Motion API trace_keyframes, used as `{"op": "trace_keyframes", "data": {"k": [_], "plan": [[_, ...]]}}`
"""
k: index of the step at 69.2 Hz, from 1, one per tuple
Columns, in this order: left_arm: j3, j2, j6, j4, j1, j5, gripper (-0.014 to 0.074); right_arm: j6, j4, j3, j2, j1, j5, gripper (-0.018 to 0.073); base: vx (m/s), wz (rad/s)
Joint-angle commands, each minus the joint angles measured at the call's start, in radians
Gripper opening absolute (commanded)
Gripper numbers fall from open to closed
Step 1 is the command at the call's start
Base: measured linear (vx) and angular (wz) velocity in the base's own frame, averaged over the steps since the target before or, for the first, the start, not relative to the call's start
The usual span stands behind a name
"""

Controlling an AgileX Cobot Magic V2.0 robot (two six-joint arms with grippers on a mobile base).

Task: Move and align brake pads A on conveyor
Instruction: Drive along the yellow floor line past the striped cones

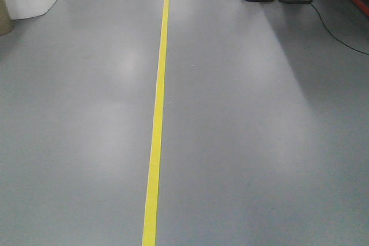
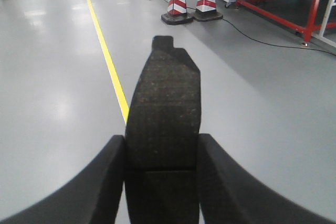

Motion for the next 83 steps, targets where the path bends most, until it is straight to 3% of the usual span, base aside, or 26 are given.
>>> {"op": "trace_keyframes", "data": {"k": [1, 83], "plan": [[-0.025, 0.013, -0.002, 0.006, -0.002, -0.097, -0.0006, -0.010, -0.002, -0.032, 0.007, -0.007, -0.103, -0.0005, 0.75, -0.03], [-0.025, 0.013, -0.002, 0.006, -0.002, -0.097, -0.0006, -0.010, -0.002, -0.032, 0.007, -0.007, -0.103, -0.0005, 0.83, 0.00]]}}
